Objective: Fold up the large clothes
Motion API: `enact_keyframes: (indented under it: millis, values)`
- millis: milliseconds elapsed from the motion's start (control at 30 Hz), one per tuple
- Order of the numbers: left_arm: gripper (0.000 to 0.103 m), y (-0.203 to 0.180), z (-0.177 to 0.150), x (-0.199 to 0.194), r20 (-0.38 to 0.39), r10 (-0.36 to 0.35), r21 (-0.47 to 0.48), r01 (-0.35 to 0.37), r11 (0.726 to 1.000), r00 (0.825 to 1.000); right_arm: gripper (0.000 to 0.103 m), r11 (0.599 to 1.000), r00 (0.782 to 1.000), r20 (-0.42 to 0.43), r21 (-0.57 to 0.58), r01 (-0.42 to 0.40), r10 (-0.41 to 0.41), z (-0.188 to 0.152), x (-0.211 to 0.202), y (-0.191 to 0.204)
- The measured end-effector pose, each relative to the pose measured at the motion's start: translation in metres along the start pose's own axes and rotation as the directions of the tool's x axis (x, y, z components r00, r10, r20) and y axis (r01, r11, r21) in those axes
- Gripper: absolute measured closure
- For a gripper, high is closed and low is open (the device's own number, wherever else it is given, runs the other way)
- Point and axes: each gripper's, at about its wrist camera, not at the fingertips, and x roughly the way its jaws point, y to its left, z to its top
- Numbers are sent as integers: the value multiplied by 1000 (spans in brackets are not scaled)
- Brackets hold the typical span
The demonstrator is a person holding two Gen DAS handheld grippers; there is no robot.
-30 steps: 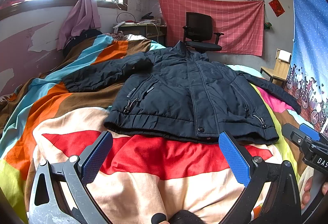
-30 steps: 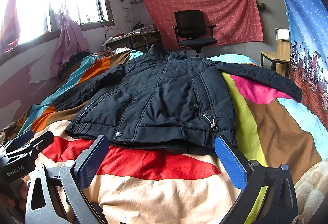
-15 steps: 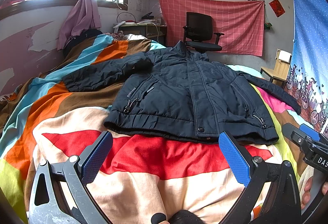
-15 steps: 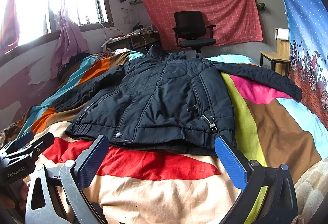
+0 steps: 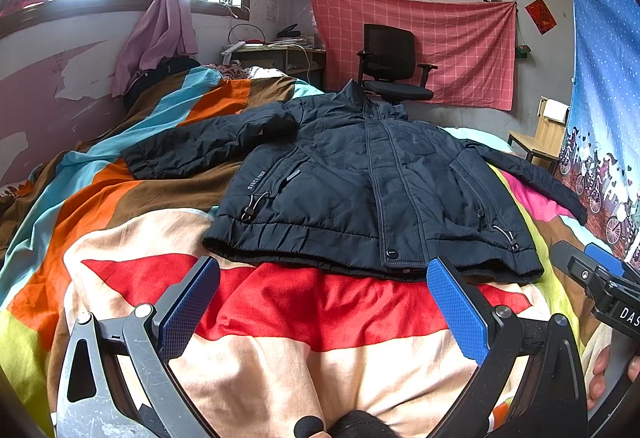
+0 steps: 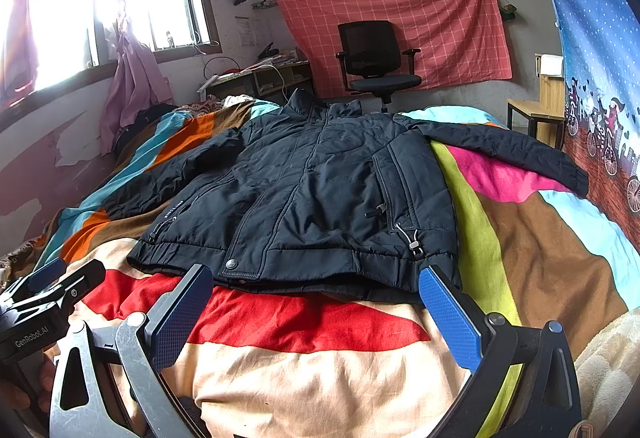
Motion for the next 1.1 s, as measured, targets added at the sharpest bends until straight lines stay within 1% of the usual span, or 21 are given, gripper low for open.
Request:
enact_keyframes:
  millis: [133, 200, 367, 467, 567, 633, 700, 800, 933, 1000, 1100]
  values:
    - [2, 1, 0, 0, -7, 0, -9, 0, 1000, 1000, 0, 1000, 1000, -1, 0, -1, 1, -2, 1, 1]
    - [2, 3, 0, 1, -15, 14, -24, -15, 1000, 1000, 0, 1000, 1000, -3, 1, -1, 1, -3, 1, 1]
    - [2, 5, 4, 8, -59, 33, -55, -36, 998, 998, 0, 1000, 1000, -19, 12, -2, 3, 2, 2, -4]
    - [2, 5, 10, 13, -82, 51, -60, -56, 997, 995, 0, 1000, 999, -40, 17, 25, -24, 2, 2, -2]
    - [2, 4, 21, 21, -129, 68, -58, -76, 995, 989, 0, 997, 996, -59, 21, 75, -73, 4, 3, -5]
    - [2, -1, 33, 29, -183, 92, -45, -102, 994, 979, 0, 992, 991, -69, 31, 120, -118, 9, 3, -10]
    - [2, -5, 46, 33, -205, 91, -45, -102, 994, 974, 0, 989, 988, -79, 55, 140, -136, 17, 2, -18]
    - [2, -18, 73, 35, -206, 95, 3, -96, 995, 974, 0, 990, 990, -86, 75, 121, -114, 33, 4, -39]
    - [2, -41, 115, 36, -212, 80, 60, -69, 996, 974, 0, 985, 990, -53, 105, 136, -131, 59, -1, -69]
    - [2, -55, 136, 40, -221, 65, 94, -45, 995, 973, 0, 981, 989, -34, 128, 148, -145, 72, -3, -88]
    - [2, -77, 164, 53, -236, 53, 145, -19, 989, 970, 0, 968, 982, -11, 164, 188, -188, 92, -5, -122]
